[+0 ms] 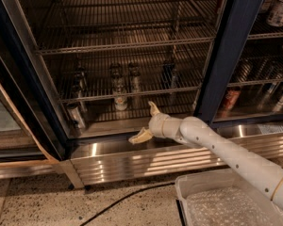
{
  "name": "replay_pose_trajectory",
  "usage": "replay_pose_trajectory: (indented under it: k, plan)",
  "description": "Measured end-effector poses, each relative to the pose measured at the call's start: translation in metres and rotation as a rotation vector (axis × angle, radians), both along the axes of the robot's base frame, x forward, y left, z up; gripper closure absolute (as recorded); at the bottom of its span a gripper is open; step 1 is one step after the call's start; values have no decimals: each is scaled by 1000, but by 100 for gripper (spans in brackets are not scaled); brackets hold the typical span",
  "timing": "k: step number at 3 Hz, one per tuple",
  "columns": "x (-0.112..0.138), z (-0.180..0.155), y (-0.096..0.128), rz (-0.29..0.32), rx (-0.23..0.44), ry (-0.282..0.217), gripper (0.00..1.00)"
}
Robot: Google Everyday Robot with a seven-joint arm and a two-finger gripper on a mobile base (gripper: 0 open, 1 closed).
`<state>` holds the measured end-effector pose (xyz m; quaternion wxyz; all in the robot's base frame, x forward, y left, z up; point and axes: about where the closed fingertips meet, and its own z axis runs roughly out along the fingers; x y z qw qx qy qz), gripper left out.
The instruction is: Pick 7up can from bottom shelf of fridge
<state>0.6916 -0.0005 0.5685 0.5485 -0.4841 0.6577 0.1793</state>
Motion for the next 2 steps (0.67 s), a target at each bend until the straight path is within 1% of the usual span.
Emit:
replay_pose_trajectory:
  k: [1,2]
  plan:
    - [25,17,6,6,39,-12,0]
    - [25,17,6,6,39,-12,0]
